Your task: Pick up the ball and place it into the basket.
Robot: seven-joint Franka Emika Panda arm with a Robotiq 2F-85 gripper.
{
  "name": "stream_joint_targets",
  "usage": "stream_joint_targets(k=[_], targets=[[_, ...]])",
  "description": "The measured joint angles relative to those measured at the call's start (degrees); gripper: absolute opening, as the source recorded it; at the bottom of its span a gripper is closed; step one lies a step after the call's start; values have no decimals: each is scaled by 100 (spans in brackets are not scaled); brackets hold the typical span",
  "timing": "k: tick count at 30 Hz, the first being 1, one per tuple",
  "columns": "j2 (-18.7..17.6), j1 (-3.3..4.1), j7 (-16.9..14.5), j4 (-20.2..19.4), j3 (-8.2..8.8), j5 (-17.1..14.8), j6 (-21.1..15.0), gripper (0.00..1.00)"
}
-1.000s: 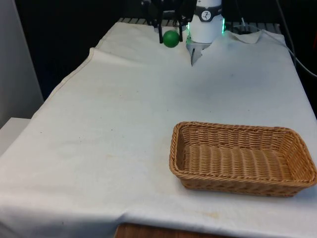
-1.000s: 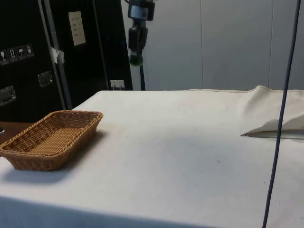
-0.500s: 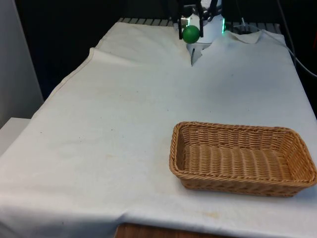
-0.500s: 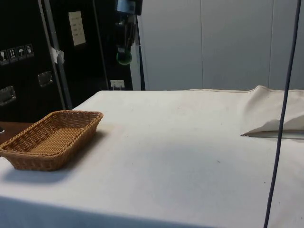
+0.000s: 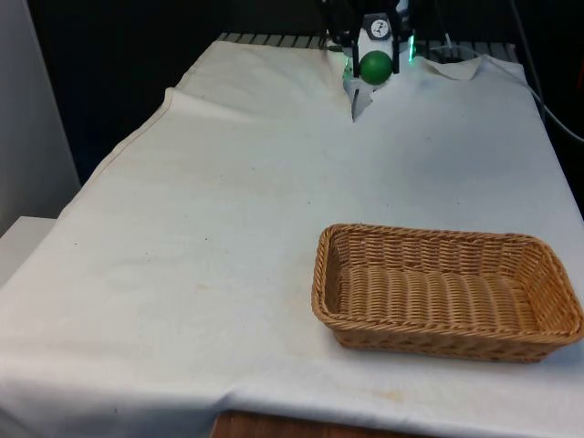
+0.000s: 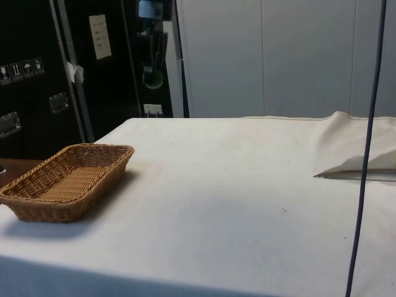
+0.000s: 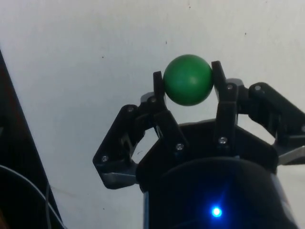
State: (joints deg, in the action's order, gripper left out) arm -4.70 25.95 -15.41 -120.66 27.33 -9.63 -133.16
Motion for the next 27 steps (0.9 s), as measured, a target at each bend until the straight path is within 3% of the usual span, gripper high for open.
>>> stream_joint_targets(k=[10, 19, 27], targets=[[-309, 17, 275, 372, -149, 0, 355, 0], [-699, 34, 498, 710, -350, -11, 372, 0], [-1060, 34, 613, 1037, -378, -17, 390, 0]])
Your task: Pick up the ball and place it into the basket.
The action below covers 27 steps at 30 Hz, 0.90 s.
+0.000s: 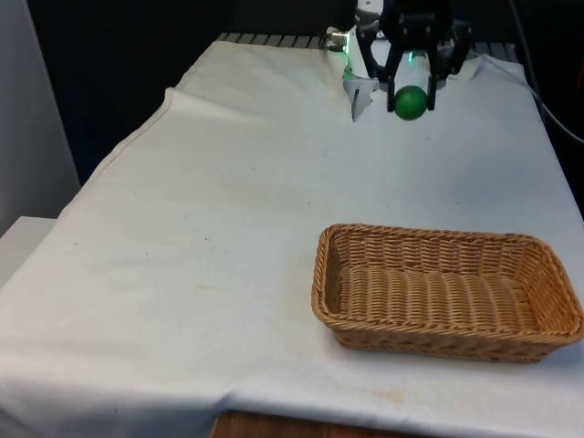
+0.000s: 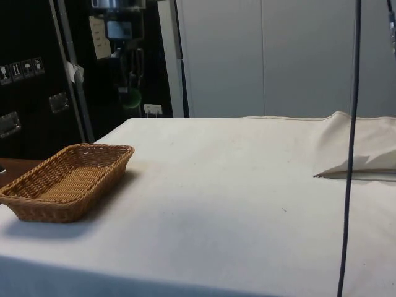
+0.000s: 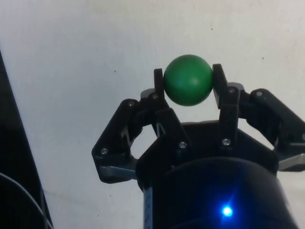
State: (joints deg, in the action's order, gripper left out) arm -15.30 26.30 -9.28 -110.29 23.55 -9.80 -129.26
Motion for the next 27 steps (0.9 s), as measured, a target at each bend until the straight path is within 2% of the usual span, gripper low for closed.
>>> stream_joint_targets(k=[16, 23, 24, 27], targets=[[-945, 0, 315, 751, -138, -189, 0, 0], [-1438, 0, 413, 1186, -189, -338, 0, 0], [-1593, 0, 447, 1329, -201, -378, 6, 0], [-1730, 0, 464, 1484, -201, -424, 11, 0]])
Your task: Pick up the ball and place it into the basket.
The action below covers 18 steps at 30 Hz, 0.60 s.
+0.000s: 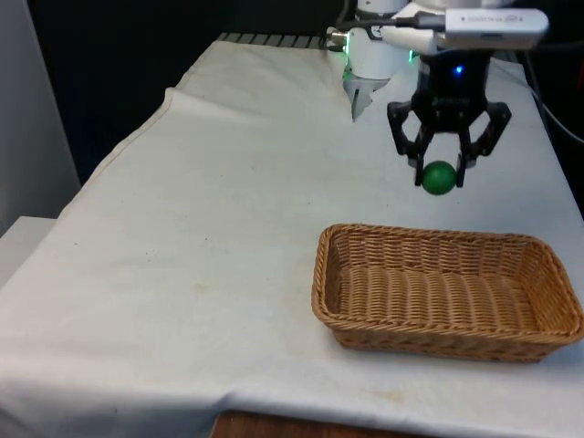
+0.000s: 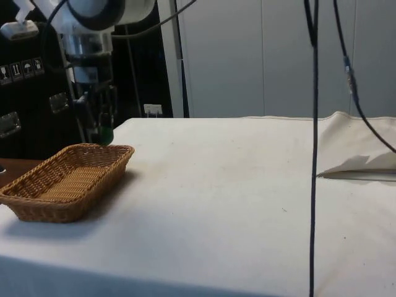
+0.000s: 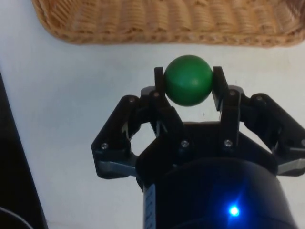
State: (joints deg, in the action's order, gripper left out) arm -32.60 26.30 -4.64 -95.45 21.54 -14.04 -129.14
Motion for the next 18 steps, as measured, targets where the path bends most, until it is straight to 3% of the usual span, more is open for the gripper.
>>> stream_joint_targets(k=[18], targets=[[-917, -69, 80, 1146, 0, -407, 97, 0]])
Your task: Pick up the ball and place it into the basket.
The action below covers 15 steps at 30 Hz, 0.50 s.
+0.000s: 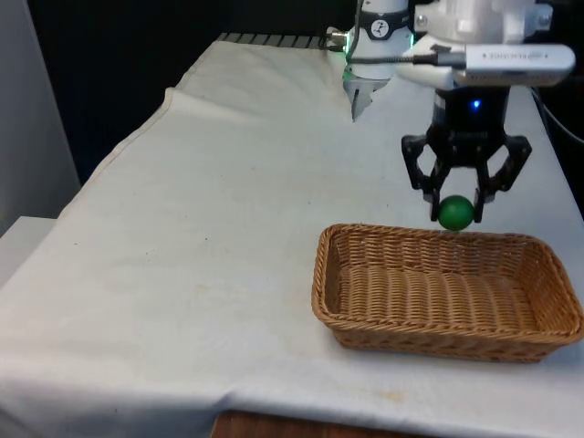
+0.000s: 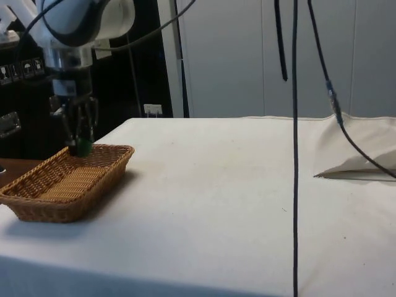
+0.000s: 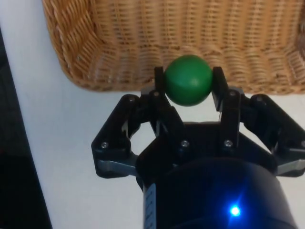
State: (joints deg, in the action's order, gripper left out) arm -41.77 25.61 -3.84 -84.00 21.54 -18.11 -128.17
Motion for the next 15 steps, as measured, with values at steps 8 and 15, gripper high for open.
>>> stream_joint_targets(k=[8, 15], targets=[[-584, -46, -6, 567, 0, -269, -17, 0], [-1089, -92, -6, 1066, 0, -498, -17, 0]])
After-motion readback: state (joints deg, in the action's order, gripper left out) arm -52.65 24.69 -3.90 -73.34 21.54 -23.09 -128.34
